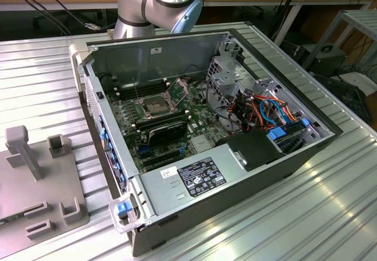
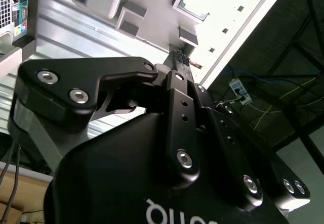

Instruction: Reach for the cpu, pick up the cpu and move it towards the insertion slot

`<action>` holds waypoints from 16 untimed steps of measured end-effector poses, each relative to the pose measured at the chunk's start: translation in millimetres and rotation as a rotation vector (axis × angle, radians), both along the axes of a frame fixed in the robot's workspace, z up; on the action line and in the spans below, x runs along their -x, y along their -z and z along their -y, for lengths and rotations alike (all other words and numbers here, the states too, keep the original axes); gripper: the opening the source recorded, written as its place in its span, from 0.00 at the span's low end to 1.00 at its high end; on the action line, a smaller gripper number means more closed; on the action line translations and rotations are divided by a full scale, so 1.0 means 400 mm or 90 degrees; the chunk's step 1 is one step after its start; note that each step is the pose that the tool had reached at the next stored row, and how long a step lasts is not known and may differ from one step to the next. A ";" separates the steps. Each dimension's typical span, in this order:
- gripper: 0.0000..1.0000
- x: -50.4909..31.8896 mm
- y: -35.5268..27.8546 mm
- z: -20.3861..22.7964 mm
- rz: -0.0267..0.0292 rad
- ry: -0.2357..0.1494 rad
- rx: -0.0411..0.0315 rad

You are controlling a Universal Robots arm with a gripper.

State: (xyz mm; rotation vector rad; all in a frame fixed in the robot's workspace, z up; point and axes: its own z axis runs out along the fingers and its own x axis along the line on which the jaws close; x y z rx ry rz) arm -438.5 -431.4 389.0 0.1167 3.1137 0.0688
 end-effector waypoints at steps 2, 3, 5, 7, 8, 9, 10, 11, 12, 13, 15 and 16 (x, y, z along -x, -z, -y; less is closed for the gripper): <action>0.11 0.012 0.001 0.000 0.0000 0.000 0.0000; 0.11 0.016 0.001 0.000 0.0000 0.000 0.0000; 0.11 0.025 0.001 0.000 0.0000 0.000 0.0000; 0.11 0.039 0.002 0.000 0.0000 0.000 -0.0001; 0.11 0.043 0.002 0.000 0.0000 0.000 0.0000; 0.11 0.048 0.002 0.000 0.0000 0.000 0.0000; 0.11 0.054 0.002 0.000 -0.0001 0.000 0.0000; 0.11 0.060 0.003 0.000 0.0000 0.000 0.0000; 0.11 0.073 0.003 0.000 0.0000 0.000 0.0000; 0.11 0.083 0.003 0.000 0.0000 0.000 0.0000; 0.11 0.086 0.004 0.000 0.0000 0.000 0.0000; 0.11 0.086 0.004 0.000 0.0000 0.000 -0.0001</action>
